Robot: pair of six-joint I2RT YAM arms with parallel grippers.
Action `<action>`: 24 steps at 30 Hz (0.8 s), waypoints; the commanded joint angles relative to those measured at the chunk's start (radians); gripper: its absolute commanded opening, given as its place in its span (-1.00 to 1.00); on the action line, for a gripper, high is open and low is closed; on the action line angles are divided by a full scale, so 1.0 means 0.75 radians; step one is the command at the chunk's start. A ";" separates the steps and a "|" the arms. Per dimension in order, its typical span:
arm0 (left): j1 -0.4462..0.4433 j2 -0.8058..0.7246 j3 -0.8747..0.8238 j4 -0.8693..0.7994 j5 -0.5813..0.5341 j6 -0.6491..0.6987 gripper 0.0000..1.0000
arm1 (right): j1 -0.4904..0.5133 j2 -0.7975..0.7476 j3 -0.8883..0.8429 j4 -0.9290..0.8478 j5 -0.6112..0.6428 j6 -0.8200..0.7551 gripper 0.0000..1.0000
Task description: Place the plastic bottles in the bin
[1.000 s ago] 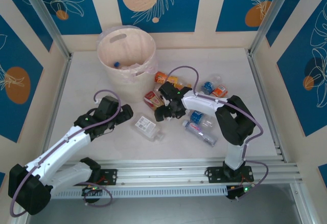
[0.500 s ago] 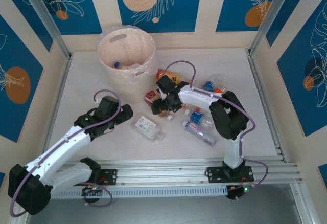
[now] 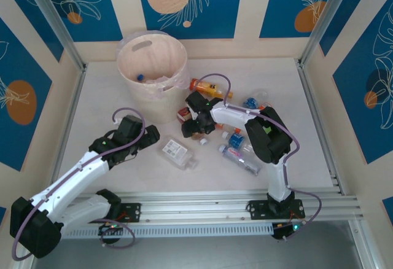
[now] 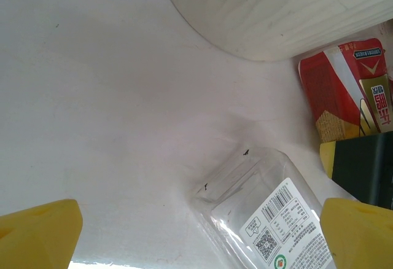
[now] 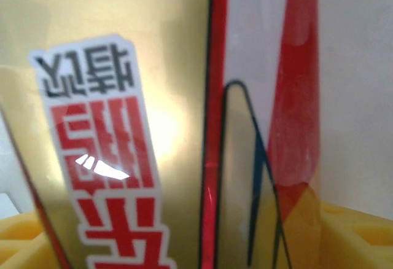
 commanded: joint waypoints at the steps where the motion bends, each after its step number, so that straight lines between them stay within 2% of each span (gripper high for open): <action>1: -0.014 -0.012 0.045 -0.038 -0.031 0.033 0.99 | 0.006 0.009 0.034 -0.024 0.003 -0.018 0.52; 9: -0.014 -0.013 0.047 -0.036 -0.033 0.031 0.99 | 0.021 -0.120 0.006 -0.068 0.070 -0.027 0.11; 17: -0.014 -0.017 0.049 -0.036 -0.037 0.032 0.99 | 0.024 -0.351 -0.092 -0.109 0.162 0.017 0.08; 24: -0.014 -0.012 0.057 -0.036 -0.045 0.041 0.99 | -0.003 -0.600 -0.132 -0.236 0.296 0.039 0.09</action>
